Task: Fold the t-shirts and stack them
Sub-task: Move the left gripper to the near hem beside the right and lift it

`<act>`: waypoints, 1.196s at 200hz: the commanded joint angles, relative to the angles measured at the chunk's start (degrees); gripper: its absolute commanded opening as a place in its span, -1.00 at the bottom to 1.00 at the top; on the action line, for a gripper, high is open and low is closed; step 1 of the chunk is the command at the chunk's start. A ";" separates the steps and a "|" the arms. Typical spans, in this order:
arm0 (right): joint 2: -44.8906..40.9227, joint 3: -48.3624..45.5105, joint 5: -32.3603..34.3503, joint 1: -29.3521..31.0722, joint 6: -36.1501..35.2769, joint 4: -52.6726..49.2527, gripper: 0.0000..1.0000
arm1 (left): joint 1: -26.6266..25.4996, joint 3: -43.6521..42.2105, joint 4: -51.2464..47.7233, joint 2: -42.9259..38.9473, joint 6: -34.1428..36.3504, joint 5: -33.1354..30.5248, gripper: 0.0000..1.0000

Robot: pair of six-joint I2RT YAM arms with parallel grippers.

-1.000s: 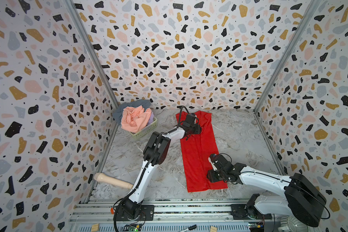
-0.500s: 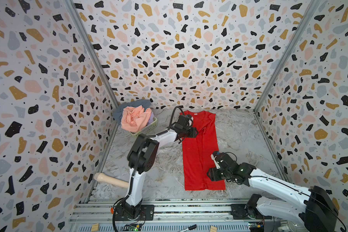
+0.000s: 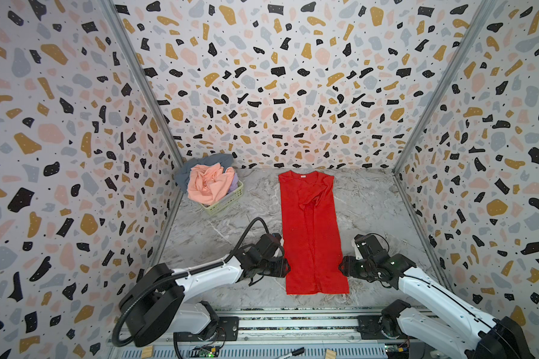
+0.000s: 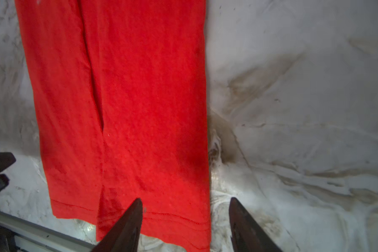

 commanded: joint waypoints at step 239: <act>-8.29 14.45 8.49 12.18 1.36 1.75 -1.00 | -4.54 4.85 -0.89 -12.61 -4.27 -3.83 -1.00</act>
